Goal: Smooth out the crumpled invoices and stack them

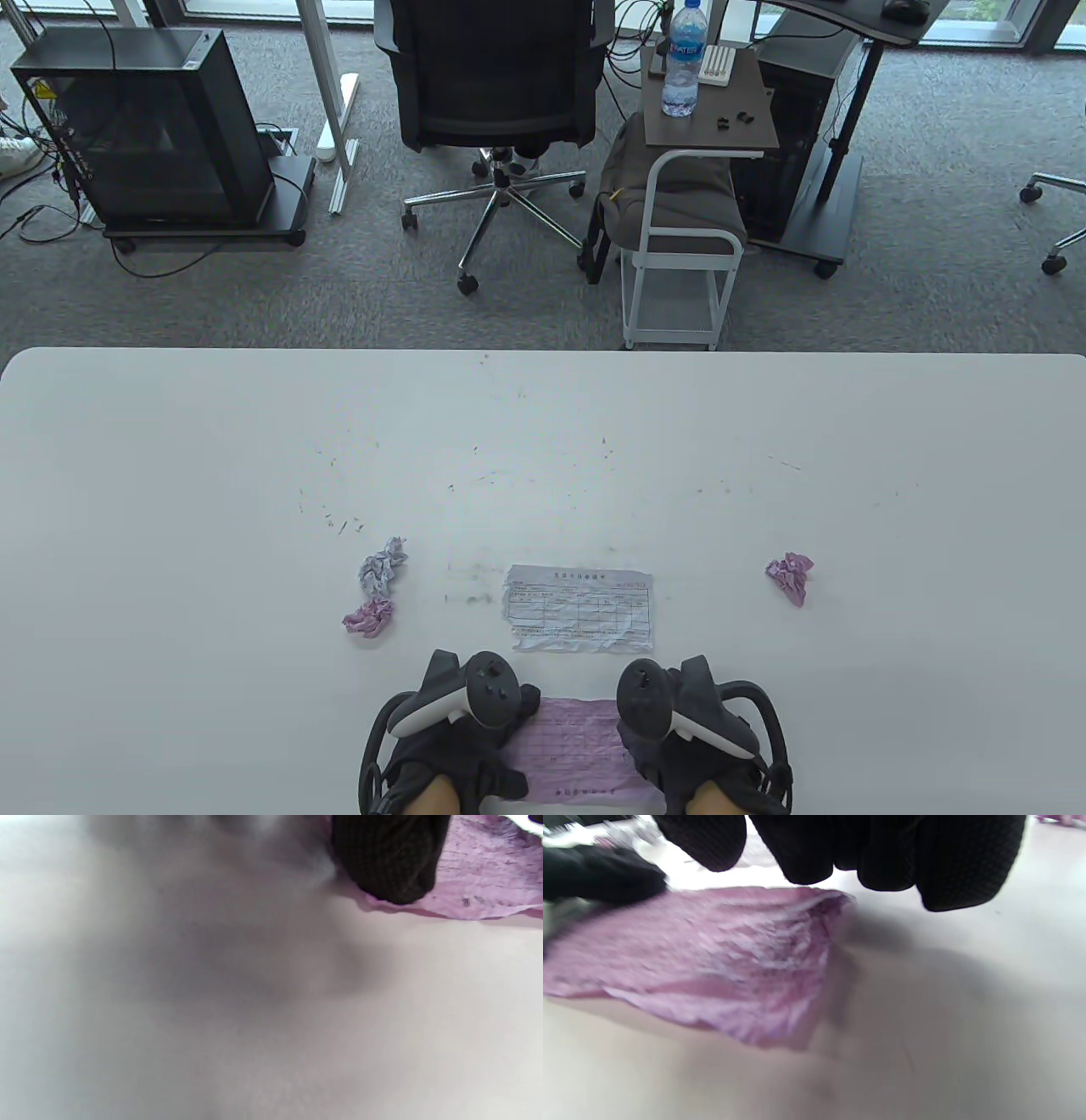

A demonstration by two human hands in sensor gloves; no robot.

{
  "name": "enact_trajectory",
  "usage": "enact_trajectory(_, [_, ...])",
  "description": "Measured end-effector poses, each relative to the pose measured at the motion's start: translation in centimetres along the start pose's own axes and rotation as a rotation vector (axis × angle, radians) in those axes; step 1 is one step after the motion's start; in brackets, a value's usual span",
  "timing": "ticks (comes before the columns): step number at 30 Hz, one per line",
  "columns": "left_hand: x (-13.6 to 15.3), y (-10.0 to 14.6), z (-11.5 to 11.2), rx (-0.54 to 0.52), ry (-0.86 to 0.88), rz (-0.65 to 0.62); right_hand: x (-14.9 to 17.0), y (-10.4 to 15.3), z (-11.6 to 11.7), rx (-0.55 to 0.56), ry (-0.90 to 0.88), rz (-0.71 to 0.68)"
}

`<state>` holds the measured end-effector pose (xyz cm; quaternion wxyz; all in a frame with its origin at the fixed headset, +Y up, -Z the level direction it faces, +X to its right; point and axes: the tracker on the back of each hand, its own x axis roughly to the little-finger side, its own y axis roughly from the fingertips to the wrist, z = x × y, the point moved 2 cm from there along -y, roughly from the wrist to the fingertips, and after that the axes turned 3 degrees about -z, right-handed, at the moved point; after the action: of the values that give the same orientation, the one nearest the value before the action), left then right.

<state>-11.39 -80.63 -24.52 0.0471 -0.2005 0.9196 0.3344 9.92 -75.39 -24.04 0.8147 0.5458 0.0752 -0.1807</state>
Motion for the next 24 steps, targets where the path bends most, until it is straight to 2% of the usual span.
enact_trajectory(2, [0.0,0.0,0.0,0.005,-0.005,0.001,-1.3,0.3,-0.4,0.026,-0.007,-0.099])
enact_trajectory(3, [0.0,0.0,0.0,0.009,-0.006,0.001,-2.7,0.3,-0.3,0.018,0.007,-0.205])
enact_trajectory(8, [0.1,0.0,0.0,0.02,-0.013,0.003,-7.5,0.0,1.9,-0.097,0.081,-0.51])
enact_trajectory(10, [0.1,0.0,0.0,0.024,-0.016,0.002,-8.8,-0.1,2.9,-0.133,0.112,-0.569])
enact_trajectory(13, [0.1,0.1,0.0,0.026,-0.018,0.003,-9.2,-0.4,4.3,-0.253,0.139,-0.565])
enact_trajectory(15, [0.0,0.1,0.0,0.02,-0.018,0.004,-9.0,-0.5,4.0,-0.239,0.132,-0.548])
enact_trajectory(17, [0.0,0.1,0.0,0.017,-0.021,0.003,-8.5,-0.6,4.0,-0.299,0.071,-0.502])
enact_trajectory(24, [0.0,0.1,0.0,0.013,-0.021,0.004,-6.7,-1.0,3.3,-0.308,0.04,-0.374])
